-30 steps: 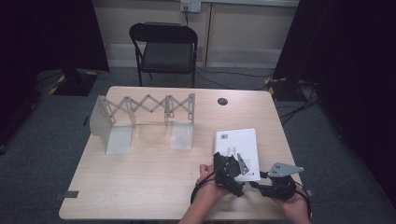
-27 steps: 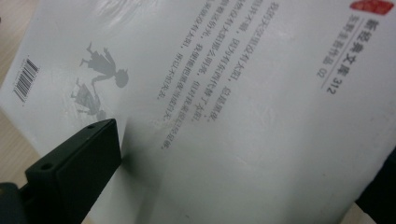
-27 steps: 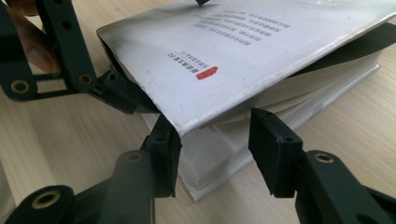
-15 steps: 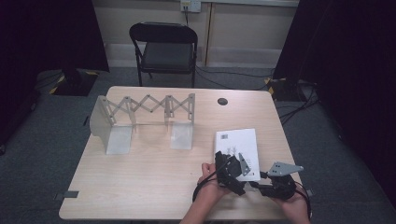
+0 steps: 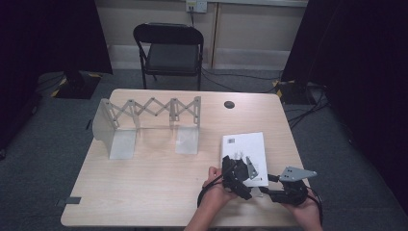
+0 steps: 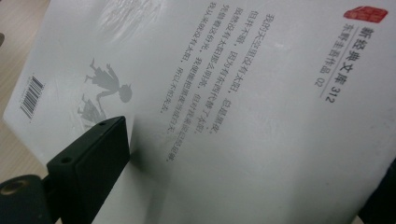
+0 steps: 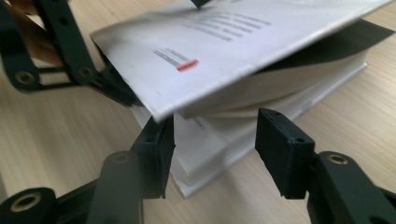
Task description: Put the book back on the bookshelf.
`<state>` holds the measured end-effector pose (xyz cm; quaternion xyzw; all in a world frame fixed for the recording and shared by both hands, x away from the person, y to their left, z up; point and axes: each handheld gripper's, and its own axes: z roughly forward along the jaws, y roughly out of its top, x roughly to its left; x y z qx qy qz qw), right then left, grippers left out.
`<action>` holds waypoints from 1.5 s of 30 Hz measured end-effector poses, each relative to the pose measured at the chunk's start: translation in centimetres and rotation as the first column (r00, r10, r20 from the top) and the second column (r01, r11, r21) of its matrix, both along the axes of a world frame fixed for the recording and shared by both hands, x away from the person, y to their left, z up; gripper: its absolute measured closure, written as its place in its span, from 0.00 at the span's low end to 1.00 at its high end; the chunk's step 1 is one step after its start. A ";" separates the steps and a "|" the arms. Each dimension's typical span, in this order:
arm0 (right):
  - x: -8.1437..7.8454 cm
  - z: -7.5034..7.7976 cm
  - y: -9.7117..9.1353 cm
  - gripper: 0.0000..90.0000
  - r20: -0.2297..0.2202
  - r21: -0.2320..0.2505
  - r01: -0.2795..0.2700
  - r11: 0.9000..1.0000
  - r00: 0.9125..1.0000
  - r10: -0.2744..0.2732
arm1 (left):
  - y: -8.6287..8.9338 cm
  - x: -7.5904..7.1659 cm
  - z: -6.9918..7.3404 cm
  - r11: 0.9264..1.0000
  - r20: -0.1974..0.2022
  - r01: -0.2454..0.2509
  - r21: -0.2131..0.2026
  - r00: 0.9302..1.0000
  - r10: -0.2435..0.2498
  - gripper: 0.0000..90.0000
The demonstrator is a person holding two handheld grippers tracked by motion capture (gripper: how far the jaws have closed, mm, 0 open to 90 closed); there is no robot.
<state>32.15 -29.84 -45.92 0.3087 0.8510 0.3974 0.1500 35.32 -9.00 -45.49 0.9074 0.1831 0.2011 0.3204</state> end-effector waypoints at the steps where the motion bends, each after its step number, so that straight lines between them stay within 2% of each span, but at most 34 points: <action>1: 0.0 0.0 0.0 0.53 0.000 0.000 0.000 1.000 1.000 0.000 | 0.0 0.0 0.0 1.000 0.000 0.000 0.000 1.000 0.000 0.09; 2: 0.1 -0.1 -0.2 0.53 -0.007 0.001 0.002 1.000 1.000 -0.002 | 0.0 -0.1 0.0 1.000 0.000 0.003 -0.007 1.000 -0.003 0.09; 5: 0.3 -0.5 -0.6 0.53 -0.035 -0.002 0.028 1.000 0.999 -0.028 | 0.0 -0.3 0.5 0.999 0.015 0.035 0.023 0.999 -0.035 0.17; 9: 0.5 -0.8 -0.7 0.53 -0.042 -0.005 0.032 0.999 0.999 -0.032 | 0.0 -0.5 0.9 0.998 0.025 0.057 0.038 0.998 -0.058 0.24; 11: 0.5 -0.8 -0.6 0.53 -0.047 -0.008 0.034 0.999 0.998 -0.035 | 0.0 -0.5 1.0 0.998 0.020 0.056 0.036 0.998 -0.056 0.25; 14: 0.6 -0.9 -0.4 0.53 -0.053 -0.004 0.050 0.999 0.997 -0.050 | -0.1 -0.6 1.2 0.996 0.031 0.073 0.059 0.997 -0.075 0.27; 19: 0.9 -1.0 0.0 0.53 -0.064 -0.006 0.071 0.997 0.995 -0.071 | -0.2 -0.7 1.1 0.995 0.030 0.071 0.063 0.997 -0.073 0.27; 20: 0.9 -0.9 0.2 0.53 -0.054 0.005 0.070 0.998 0.996 -0.069 | -0.3 -0.7 1.1 0.995 0.034 0.071 0.063 0.997 -0.074 0.27; 21: 0.9 -0.5 0.1 0.54 -0.050 0.047 0.070 0.996 0.996 -0.068 | -0.3 -0.7 1.0 0.995 0.037 0.074 0.069 0.996 -0.077 0.26; 25: 0.9 -0.4 0.1 0.55 -0.048 0.031 0.059 0.998 0.997 -0.058 | -0.3 -0.7 1.0 0.994 0.038 0.081 0.072 0.996 -0.083 0.25; 26: 0.9 -0.4 0.1 0.56 -0.052 0.039 0.060 0.997 0.997 -0.058 | -0.3 -0.8 0.9 0.996 0.041 0.074 0.057 0.996 -0.076 0.25; 31: 0.7 -0.4 0.2 0.58 -0.045 0.033 0.054 0.998 0.998 -0.053 | -0.1 -0.9 0.5 0.996 0.067 0.078 0.044 0.994 -0.081 0.22; 36: 0.7 -0.4 0.2 0.59 -0.055 0.048 0.060 0.997 0.997 -0.057 | -0.2 -0.5 0.1 0.998 0.054 0.066 0.005 0.996 -0.067 0.13; 38: 0.7 -0.3 0.2 0.59 -0.053 0.046 0.057 0.997 0.997 -0.055 | -0.4 -0.3 0.0 0.998 0.053 0.059 0.020 0.997 -0.060 0.09; 39: 0.7 -0.3 0.2 0.59 -0.053 0.044 0.056 0.997 0.997 -0.054 | -0.6 -0.3 -0.2 0.999 0.043 0.046 -0.002 0.998 -0.046 0.07; 40: 0.7 -0.3 0.3 0.59 -0.053 0.042 0.056 0.998 0.997 -0.054 | -0.7 -0.1 -0.2 0.998 0.032 0.058 0.007 0.998 -0.059 0.03; 41: 0.6 -0.3 0.3 0.59 -0.053 0.040 0.056 0.998 0.997 -0.054 | -0.8 -0.2 -0.3 0.999 0.041 0.049 0.007 0.998 -0.049 0.00; 43: 0.6 -0.3 0.3 0.59 -0.054 0.041 0.057 0.998 0.997 -0.055 | -0.8 -0.1 -0.4 0.999 0.041 0.043 -0.001 0.998 -0.043 0.00; 44: 0.6 -0.3 0.3 0.59 -0.055 0.036 0.056 0.998 0.997 -0.054 | -0.7 0.1 -0.3 0.999 0.032 0.032 -0.020 0.999 -0.031 0.00; 45: 0.6 -0.3 0.3 0.59 -0.055 0.036 0.056 0.998 0.997 -0.054 | -0.7 0.1 -0.3 0.999 0.032 0.032 -0.020 0.999 -0.031 0.04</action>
